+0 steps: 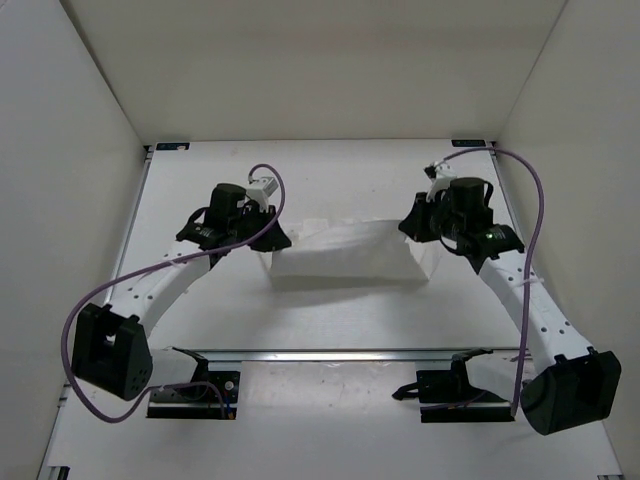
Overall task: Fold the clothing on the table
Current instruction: Fold the skirt
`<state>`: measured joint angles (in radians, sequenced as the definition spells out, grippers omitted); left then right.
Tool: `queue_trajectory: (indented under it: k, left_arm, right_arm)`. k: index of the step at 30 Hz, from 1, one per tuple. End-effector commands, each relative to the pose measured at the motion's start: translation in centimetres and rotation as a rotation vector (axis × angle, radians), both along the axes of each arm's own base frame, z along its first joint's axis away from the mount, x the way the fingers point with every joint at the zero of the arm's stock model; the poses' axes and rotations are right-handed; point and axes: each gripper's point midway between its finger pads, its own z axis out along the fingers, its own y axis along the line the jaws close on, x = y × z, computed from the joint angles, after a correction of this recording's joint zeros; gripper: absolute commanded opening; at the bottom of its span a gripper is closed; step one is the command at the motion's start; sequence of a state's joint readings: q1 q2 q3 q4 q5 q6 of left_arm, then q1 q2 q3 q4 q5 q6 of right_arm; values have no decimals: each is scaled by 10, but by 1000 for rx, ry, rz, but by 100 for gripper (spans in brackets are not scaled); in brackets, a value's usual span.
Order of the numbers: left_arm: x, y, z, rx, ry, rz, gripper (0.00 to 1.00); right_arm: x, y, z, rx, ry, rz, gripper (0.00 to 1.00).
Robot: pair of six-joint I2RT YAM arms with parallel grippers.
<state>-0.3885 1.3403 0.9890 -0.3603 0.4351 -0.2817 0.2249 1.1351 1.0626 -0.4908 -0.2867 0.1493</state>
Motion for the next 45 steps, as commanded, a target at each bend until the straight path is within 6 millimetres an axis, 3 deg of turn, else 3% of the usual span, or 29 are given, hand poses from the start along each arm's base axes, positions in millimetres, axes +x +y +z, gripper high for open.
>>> queue_trajectory:
  k: [1, 3, 8, 12, 16, 18, 22, 28, 30, 34, 37, 39, 42, 44, 45]
  left_arm:
    - [-28, 30, -28, 75, 101, 66, 0]
    - [-31, 38, -35, 97, 122, 83, 0]
    - [-15, 60, -34, 62, 126, 181, 0]
    - [-2, 58, -32, 29, 119, 199, 0]
    - [21, 50, -38, 17, 123, 225, 0]
    - [36, 46, -37, -4, 112, 239, 0]
    - [62, 46, -46, -11, 120, 278, 0]
    - [98, 54, -50, -19, 119, 324, 0]
    - [108, 60, -64, -3, 145, 349, 0]
    - [126, 56, -73, 6, 148, 344, 0]
    - [138, 58, -95, 43, 167, 361, 0]
    - [147, 59, -100, 35, 171, 373, 0]
    - [153, 63, -103, 8, 183, 391, 0]
    - [152, 71, -105, 7, 194, 409, 12]
    - [154, 72, -99, 7, 175, 411, 14]
  right_arm:
    - [1, -12, -19, 45, 3, -90, 0]
    - [-4, -21, -31, 92, 21, -115, 0]
    - [1, -33, -36, 114, 19, -153, 0]
    - [11, -37, -47, 117, 62, -146, 0]
    - [27, -33, -49, 92, 53, -131, 0]
    - [35, -30, -61, 82, 72, -116, 0]
    - [54, -44, -77, 86, 108, -147, 0]
    - [93, -50, -73, 63, 85, -134, 0]
    - [106, -51, -75, 73, 95, -133, 0]
    - [125, -48, -102, 99, 171, -122, 0]
    - [130, -44, -123, 78, 209, -115, 0]
    - [139, -44, -131, 73, 215, -112, 10]
    - [157, -47, -132, 88, 237, -132, 43]
    - [169, -48, -123, 101, 231, -132, 66]
    - [172, -47, -122, 105, 236, -131, 71]
